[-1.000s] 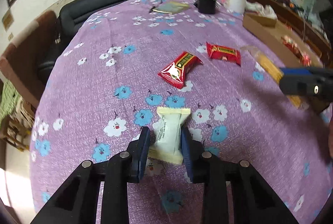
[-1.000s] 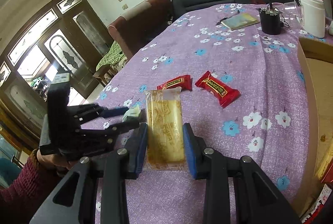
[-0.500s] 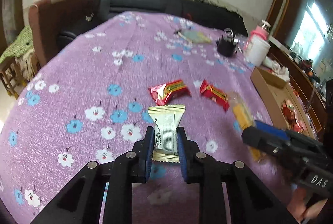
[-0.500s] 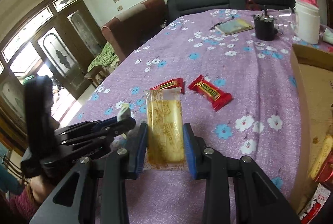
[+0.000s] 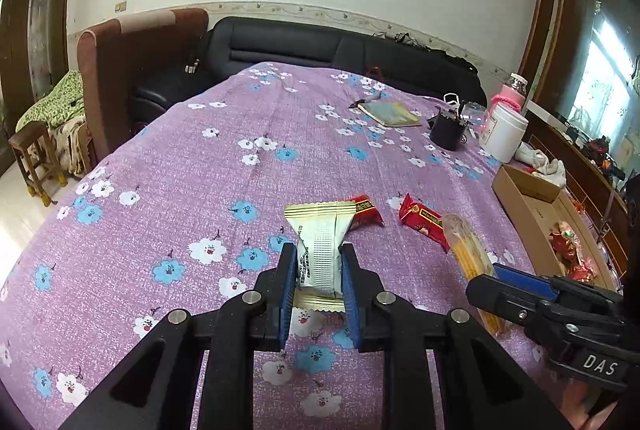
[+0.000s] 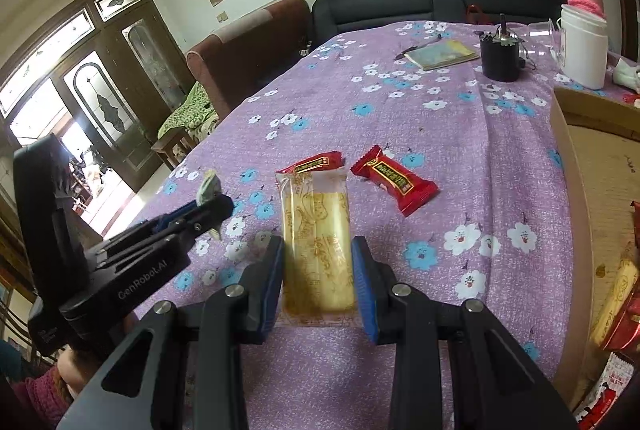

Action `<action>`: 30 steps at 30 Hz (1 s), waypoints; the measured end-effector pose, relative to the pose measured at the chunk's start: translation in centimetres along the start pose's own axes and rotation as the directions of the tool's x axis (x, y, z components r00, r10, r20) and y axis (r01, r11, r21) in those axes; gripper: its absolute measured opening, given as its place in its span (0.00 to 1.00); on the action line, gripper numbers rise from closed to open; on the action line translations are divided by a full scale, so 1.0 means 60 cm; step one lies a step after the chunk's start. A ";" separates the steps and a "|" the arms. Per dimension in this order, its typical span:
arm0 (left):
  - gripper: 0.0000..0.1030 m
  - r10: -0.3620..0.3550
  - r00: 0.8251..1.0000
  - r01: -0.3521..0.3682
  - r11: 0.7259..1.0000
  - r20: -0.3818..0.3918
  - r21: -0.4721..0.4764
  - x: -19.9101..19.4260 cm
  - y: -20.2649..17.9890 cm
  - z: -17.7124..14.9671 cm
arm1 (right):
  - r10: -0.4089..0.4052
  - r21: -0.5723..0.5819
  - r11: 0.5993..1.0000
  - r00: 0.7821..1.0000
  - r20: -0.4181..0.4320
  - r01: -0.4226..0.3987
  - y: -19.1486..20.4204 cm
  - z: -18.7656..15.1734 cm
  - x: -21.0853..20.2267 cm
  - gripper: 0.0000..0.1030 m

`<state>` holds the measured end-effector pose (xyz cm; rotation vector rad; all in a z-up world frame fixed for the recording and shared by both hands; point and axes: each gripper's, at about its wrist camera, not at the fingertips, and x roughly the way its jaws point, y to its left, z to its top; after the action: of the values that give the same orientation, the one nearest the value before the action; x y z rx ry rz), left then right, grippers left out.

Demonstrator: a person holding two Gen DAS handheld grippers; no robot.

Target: Organize snacks

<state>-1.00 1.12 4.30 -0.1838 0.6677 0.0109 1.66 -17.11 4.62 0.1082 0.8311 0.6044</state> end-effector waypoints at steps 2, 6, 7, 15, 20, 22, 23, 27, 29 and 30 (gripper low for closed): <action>0.21 0.010 1.000 -0.011 1.000 0.014 0.021 -0.002 -0.006 0.000 | 0.000 0.002 1.000 1.000 0.007 0.000 0.000 0.000 -0.002 0.32; 0.21 0.023 0.999 -0.025 0.999 0.043 0.048 -0.009 -0.014 -0.001 | -0.007 0.008 1.000 1.000 0.007 0.006 -0.003 0.000 0.002 0.32; 0.21 0.023 0.999 -0.026 0.998 0.046 0.050 -0.009 -0.015 0.000 | -0.006 0.013 1.000 1.000 0.003 0.006 -0.006 0.000 0.004 0.32; 0.21 0.022 0.998 -0.025 0.998 0.062 0.052 -0.015 -0.015 0.001 | -0.021 0.012 1.000 1.000 0.007 0.021 -0.008 0.000 0.003 0.32; 0.21 0.021 0.997 -0.025 0.998 0.069 0.054 -0.017 -0.017 0.000 | -0.022 0.027 0.999 1.000 -0.005 0.022 -0.014 -0.001 0.008 0.32; 0.21 0.024 0.997 -0.028 0.998 0.071 0.052 -0.016 -0.016 0.000 | -0.020 0.033 0.999 1.000 0.005 0.020 -0.016 0.001 0.004 0.32; 0.21 0.025 0.997 -0.028 0.998 0.067 0.052 -0.014 -0.016 0.000 | -0.020 0.034 0.999 1.000 0.009 0.019 -0.016 0.001 0.002 0.32; 0.21 0.029 0.997 -0.032 0.998 0.068 0.048 -0.014 -0.015 0.001 | -0.024 0.040 0.999 1.000 0.010 0.024 -0.019 0.001 0.001 0.32; 0.21 0.032 0.997 -0.035 0.998 0.070 0.046 -0.015 -0.015 0.001 | -0.026 0.043 0.999 1.000 0.009 0.026 -0.019 0.001 0.002 0.32; 0.21 0.032 0.997 -0.036 0.998 0.070 0.045 -0.015 -0.015 0.001 | -0.025 0.043 0.999 1.000 0.008 0.025 -0.019 0.001 0.002 0.32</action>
<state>-1.59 0.30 5.03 -0.1275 0.6011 0.0344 2.28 -17.98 4.21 0.1395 0.8364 0.5624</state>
